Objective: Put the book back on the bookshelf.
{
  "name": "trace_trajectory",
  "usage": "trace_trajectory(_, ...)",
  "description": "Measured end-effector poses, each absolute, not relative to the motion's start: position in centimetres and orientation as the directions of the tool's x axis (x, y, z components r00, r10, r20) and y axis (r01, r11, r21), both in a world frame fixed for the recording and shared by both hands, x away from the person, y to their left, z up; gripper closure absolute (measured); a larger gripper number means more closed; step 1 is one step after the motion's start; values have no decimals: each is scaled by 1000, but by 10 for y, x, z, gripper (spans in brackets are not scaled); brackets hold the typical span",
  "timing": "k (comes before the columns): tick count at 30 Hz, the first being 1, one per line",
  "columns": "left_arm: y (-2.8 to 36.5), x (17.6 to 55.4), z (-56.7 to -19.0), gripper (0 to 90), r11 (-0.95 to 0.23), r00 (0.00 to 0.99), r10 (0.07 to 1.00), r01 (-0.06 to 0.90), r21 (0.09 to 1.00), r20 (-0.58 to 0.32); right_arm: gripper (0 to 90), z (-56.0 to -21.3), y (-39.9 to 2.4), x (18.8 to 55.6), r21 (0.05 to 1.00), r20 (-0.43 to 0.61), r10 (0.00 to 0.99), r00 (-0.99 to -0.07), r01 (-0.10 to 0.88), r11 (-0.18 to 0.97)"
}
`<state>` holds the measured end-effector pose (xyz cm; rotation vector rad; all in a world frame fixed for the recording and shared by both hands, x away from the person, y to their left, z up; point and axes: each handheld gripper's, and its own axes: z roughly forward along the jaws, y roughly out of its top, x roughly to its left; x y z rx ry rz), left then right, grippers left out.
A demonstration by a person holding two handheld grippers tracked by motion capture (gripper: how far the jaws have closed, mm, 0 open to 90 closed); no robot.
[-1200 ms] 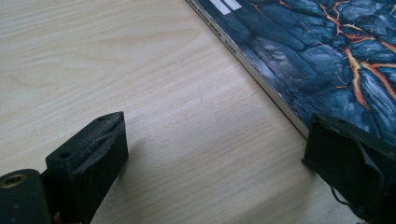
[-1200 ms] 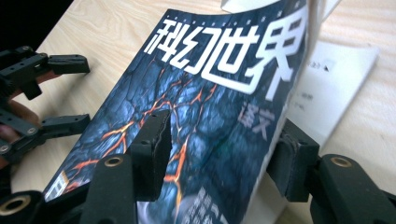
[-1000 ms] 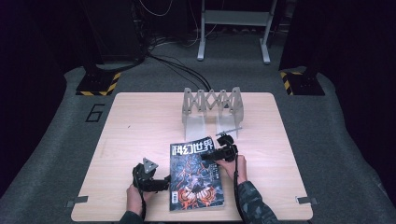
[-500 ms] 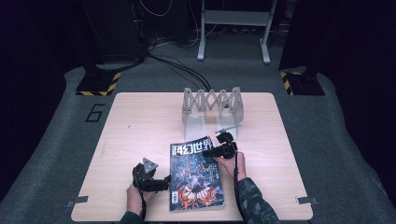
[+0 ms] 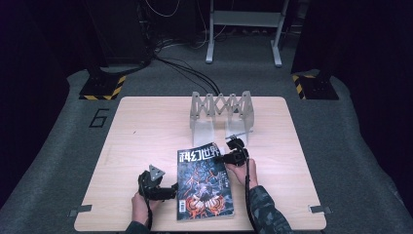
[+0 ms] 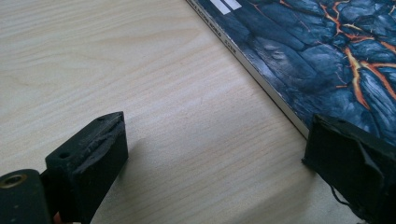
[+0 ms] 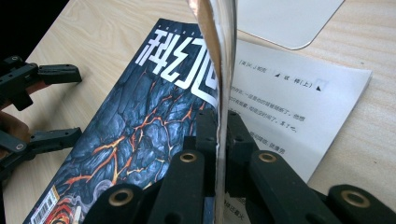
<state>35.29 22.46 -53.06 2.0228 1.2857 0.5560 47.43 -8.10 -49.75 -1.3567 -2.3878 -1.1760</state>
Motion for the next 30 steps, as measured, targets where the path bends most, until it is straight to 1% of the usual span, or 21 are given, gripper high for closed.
trace_trajectory(10,226,354,-531,56,-298,428,904,614,731,8,883,-490,-79,469,606,444,653,-613,742,286)
trace_trajectory(16,233,356,-524,21,-272,418,908,639,720,-27,884,-486,-78,466,621,434,649,-625,729,287)
trace_trajectory(19,239,360,-515,2,-227,417,904,646,729,-88,885,-481,-76,461,643,419,644,-640,710,288)
trace_trajectory(20,239,360,-515,1,-227,417,904,646,729,-88,885,-479,-75,460,652,404,645,-649,698,295)
trace_trajectory(23,239,364,-507,0,-214,441,887,653,726,-135,885,-475,-74,457,673,386,634,-670,675,302)
trace_trajectory(27,237,366,-500,0,-212,463,872,650,730,-159,886,-469,-72,453,691,375,630,-680,658,299)
trace_trajectory(29,232,369,-497,0,-179,461,863,661,728,-206,886,-466,-71,450,696,370,633,-680,654,296)
trace_trajectory(30,231,370,-497,0,-186,470,857,662,726,-209,886,-465,-72,450,701,366,630,-685,648,297)
